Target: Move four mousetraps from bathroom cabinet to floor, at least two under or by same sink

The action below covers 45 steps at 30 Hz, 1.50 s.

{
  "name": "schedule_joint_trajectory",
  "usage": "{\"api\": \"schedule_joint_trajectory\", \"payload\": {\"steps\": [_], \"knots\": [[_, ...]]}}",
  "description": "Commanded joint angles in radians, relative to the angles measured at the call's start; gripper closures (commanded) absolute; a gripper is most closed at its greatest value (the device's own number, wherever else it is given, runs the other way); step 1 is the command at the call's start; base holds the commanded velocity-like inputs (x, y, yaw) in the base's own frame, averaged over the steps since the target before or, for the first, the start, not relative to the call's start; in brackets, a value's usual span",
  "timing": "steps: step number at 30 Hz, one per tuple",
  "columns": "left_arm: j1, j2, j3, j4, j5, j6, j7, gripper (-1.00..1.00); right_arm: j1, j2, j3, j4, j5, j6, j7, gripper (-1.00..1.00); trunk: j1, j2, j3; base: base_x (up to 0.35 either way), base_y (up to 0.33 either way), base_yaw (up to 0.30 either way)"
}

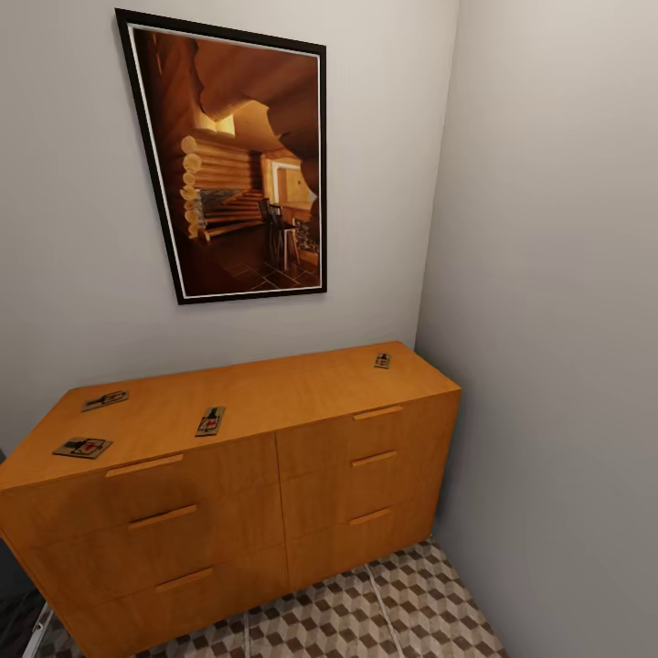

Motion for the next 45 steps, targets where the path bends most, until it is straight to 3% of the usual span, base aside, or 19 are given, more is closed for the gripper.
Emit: {"api": "schedule_joint_trajectory", "payload": {"steps": [1,19,27,33,43,45], "knots": [[0.0,0.001,-0.001,0.0,0.002,0.0,0.0,-1.0,0.0,0.0,0.0,0.0,0.0,-0.001,0.0,-1.0,0.0,0.0,-0.001,0.0,0.0,0.0],[0.0,0.002,-0.004,-0.001,0.0,0.0,0.0,-1.0,0.0,0.001,-0.002,0.0,0.0,0.003,-0.006,-1.0,0.0,0.0,-0.001,0.0,0.0,0.0],[0.0,0.006,-0.006,-0.164,0.0,0.012,0.002,-1.0,0.0,-0.006,-0.003,-0.02,-0.001,-0.002,-0.004,-1.0,0.0,0.0,-0.001,0.0,0.0,0.0],[0.0,0.006,-0.006,-0.349,-0.005,0.056,0.003,-1.0,0.0,-0.015,-0.001,-0.151,0.001,0.03,0.004,-1.0,0.0,0.0,-0.001,0.0,0.0,0.0],[0.0,0.008,-0.011,-0.651,-0.011,0.282,0.003,-1.0,0.0,-0.021,-0.008,-0.492,-0.004,0.274,0.007,-1.0,0.0,0.0,-0.001,0.0,0.0,0.0],[0.0,0.008,-0.012,-0.682,-0.011,0.301,0.003,-1.0,0.0,-0.021,-0.009,-0.533,-0.005,0.3,0.007,-1.0,0.0,0.0,-0.001,0.0,0.0,0.0]]}}
